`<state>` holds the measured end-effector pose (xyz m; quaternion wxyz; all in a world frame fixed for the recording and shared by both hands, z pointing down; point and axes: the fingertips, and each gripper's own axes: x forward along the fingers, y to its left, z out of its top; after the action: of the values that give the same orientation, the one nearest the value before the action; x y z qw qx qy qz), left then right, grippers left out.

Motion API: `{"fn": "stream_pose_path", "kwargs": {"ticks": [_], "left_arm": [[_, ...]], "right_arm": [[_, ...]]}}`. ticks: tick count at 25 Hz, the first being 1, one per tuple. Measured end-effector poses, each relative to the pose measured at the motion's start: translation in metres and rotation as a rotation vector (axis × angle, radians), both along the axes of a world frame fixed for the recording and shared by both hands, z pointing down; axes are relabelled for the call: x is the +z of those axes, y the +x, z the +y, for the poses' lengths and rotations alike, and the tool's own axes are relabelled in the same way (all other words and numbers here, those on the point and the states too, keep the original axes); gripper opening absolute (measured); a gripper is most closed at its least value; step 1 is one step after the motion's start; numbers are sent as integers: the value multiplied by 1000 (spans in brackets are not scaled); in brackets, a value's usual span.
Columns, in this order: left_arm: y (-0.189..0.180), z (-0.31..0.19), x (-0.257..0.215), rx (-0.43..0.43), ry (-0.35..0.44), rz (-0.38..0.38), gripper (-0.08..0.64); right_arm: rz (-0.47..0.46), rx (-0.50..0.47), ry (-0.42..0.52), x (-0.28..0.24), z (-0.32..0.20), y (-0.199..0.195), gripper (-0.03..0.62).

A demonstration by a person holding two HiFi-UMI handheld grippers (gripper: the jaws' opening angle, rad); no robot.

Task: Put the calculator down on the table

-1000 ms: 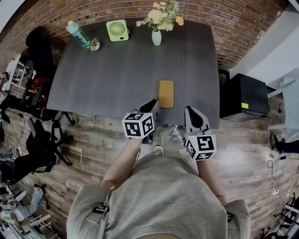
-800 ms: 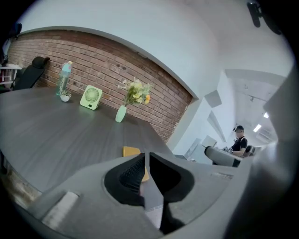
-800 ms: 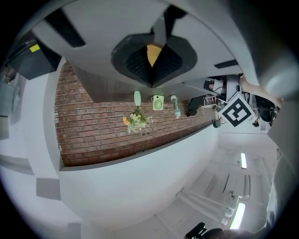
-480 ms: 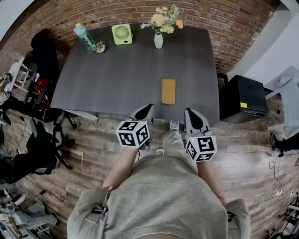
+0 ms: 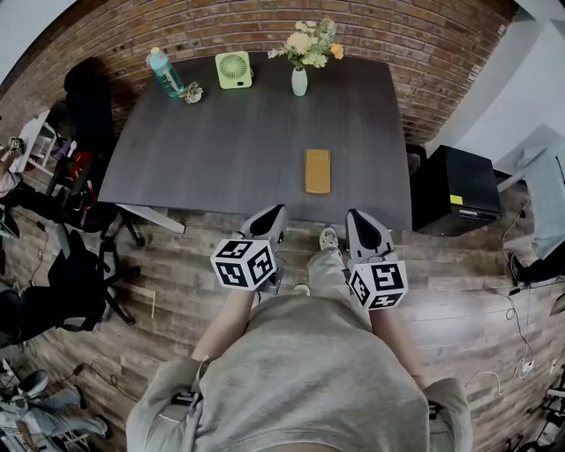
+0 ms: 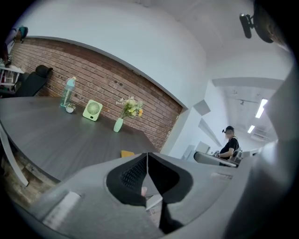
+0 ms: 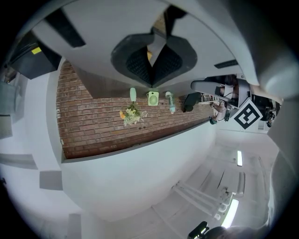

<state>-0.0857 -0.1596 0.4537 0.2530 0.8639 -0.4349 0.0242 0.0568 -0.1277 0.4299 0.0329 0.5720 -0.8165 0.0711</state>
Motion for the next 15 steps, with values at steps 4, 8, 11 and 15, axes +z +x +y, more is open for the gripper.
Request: {"fn": "stream_pose_path", "kwargs": {"ticks": [4, 8, 11, 15], "left_arm": [[-4, 5, -4, -9, 12, 3, 26], [-4, 7, -5, -12, 14, 0, 26], [-2, 6, -4, -10, 13, 1, 26], [0, 3, -4, -1, 9, 4, 26]], "right_arm": [[1, -2, 5, -1, 5, -3, 3], [30, -1, 17, -4, 6, -3, 3], [35, 5, 22, -5, 6, -1, 2], [38, 12, 21, -5, 3, 0, 2]]}}
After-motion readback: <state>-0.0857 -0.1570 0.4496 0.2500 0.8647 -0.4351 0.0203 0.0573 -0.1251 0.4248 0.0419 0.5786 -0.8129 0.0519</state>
